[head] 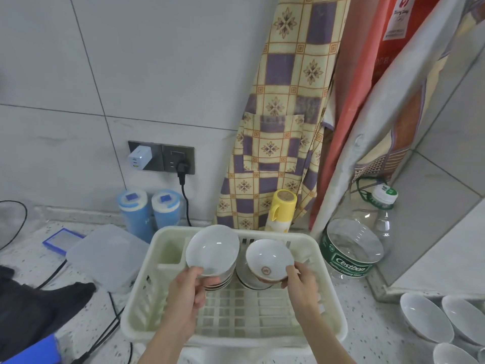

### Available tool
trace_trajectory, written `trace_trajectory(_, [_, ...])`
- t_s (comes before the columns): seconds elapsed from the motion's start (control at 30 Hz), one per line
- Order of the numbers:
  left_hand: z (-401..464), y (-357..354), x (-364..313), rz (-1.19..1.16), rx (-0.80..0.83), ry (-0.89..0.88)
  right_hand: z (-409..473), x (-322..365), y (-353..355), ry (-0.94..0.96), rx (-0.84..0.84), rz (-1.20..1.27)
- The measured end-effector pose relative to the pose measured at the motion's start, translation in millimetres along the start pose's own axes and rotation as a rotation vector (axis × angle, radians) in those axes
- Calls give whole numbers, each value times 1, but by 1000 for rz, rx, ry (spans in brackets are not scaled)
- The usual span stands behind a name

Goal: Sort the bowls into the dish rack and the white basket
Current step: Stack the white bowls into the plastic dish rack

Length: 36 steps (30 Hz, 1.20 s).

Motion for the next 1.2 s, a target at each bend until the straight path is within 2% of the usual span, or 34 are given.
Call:
trace_trajectory(0.2, [-1,1,-1,-9,-16,2,1,-5,-9,24,104,-89])
trace_trajectory(0.7, [-2,2,-3,5,-50,-6,5,-15,-15,20,124,-318])
trace_trajectory(1.07, [-3,1,-2,14,-62,-6,7,-16,-19,30,160,-311])
trace_trajectory(1.2, [-4,-2,-5,105,-64,-35,7,-15,-13,-1,79,-228])
Point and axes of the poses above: each hand's wrist, its own z-axis towards the middle knuckle, its own y-axis out of the back of the hand, x = y × z, the point moved 5 cm from there along z, towards the middle knuckle, and after that the axes turned 1 degree about -y, right-handed, at the moved point
